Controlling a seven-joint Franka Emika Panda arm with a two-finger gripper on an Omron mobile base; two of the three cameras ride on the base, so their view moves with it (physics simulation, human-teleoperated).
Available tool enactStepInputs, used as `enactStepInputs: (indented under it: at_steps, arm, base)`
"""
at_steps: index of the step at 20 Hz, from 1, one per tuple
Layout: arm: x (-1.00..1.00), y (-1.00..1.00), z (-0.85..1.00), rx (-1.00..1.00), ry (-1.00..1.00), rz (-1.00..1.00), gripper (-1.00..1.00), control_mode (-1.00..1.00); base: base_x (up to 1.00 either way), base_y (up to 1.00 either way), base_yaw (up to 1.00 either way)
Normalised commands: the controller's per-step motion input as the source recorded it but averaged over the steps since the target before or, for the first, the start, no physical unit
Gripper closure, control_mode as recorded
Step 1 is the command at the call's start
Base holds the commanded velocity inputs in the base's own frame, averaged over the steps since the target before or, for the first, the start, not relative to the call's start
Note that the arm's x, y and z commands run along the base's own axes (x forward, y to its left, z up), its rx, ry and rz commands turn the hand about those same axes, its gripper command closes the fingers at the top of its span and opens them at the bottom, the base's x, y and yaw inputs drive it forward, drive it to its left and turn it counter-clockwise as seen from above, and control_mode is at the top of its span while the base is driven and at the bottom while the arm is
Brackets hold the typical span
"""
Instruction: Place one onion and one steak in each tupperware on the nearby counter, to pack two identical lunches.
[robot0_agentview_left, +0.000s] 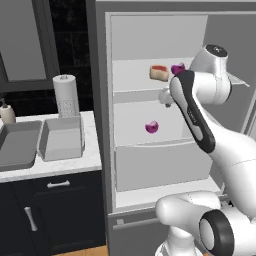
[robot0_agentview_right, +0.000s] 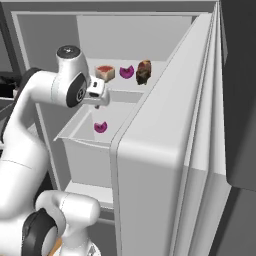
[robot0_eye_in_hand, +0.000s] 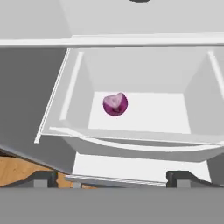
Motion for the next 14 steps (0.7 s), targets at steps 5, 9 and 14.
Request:
enactStepInputs:
  at_steps: [5, 9, 14]
  arm:
    - [0.03, 0.00, 0.98, -0.01, -0.35, 0.00, -1.00, -1.00]
    - [0.56, 0.00, 0.89, -0.07, -0.13, 0.00, -1.00, -1.00]
    - [0.85, 0.00, 0.21, -0.06, -0.01, 0.00, -1.00, -1.00]
  base:
    - [0.00, 0.00, 0.00]
    - [0.00, 0.00, 0.00]
    - [0.00, 0.00, 0.00]
